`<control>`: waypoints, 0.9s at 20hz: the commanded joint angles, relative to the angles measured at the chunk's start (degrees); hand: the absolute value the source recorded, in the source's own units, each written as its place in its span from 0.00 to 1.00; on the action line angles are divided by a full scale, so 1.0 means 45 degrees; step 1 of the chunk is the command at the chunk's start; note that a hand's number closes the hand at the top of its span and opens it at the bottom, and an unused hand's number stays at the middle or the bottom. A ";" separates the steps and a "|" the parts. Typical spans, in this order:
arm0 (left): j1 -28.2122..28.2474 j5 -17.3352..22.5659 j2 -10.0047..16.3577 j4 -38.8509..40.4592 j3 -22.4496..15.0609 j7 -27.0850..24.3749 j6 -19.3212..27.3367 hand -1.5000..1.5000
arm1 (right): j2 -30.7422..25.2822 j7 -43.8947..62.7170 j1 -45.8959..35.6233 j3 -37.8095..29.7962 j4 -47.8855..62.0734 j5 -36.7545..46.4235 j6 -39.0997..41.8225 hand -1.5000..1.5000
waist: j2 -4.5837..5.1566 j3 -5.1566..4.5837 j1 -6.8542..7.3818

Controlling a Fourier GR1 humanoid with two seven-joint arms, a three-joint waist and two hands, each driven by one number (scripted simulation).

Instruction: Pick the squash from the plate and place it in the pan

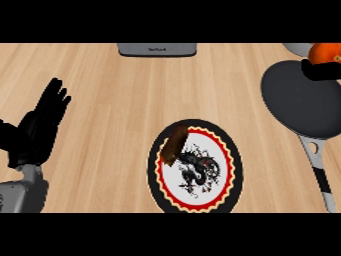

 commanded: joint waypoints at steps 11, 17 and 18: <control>-0.0234 0.0002 -0.0090 -0.0205 0.0081 0.0321 -0.0141 0.50 | -0.0885 -0.6471 -0.1095 -0.1865 0.9040 -0.1391 -0.4486 1.00 | 0.0123 0.0021 0.0357; -0.0618 0.0002 -0.0124 0.0913 0.0204 -0.0445 -0.0435 0.50 | -0.0860 -0.4577 -0.2063 -0.2932 1.1281 -0.1923 -0.4052 0.00 | 0.0200 0.0021 0.0411; 0.0014 -0.0193 -0.0105 -0.0360 -0.0047 0.0075 -0.0213 0.50 | -0.0787 -0.5521 -0.1373 -0.3328 1.1470 -0.2509 -0.4193 0.00 | 0.0142 0.0038 0.0465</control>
